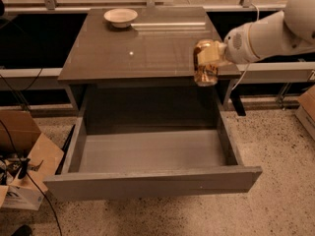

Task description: Pick orange can from top drawer and place on counter

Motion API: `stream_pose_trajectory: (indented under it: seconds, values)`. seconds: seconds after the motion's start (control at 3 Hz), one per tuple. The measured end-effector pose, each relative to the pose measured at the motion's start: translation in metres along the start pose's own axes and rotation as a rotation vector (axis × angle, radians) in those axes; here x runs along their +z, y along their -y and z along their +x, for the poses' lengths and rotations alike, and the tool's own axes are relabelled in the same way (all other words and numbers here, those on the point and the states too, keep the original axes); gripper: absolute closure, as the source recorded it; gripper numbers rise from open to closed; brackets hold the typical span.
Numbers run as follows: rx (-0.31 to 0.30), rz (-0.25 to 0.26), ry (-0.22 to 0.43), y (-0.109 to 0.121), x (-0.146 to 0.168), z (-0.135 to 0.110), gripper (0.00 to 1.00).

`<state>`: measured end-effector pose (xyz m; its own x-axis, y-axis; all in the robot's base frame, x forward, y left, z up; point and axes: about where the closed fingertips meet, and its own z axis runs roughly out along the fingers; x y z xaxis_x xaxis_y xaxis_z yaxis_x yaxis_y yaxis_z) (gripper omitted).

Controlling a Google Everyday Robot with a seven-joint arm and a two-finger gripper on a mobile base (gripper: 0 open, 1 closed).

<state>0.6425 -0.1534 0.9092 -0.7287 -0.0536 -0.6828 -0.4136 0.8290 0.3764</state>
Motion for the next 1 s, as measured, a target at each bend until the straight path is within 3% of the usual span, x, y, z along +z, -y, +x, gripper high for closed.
stream_pose_trajectory:
  seconds: [0.33, 0.67, 1.0]
  values:
    - [-0.073, -0.012, 0.068, 0.016, 0.009, -0.054, 1.0]
    - [-0.1, -0.049, 0.127, 0.024, 0.033, -0.099, 1.0]
    - [-0.098, -0.116, 0.139, 0.026, 0.078, -0.121, 0.82]
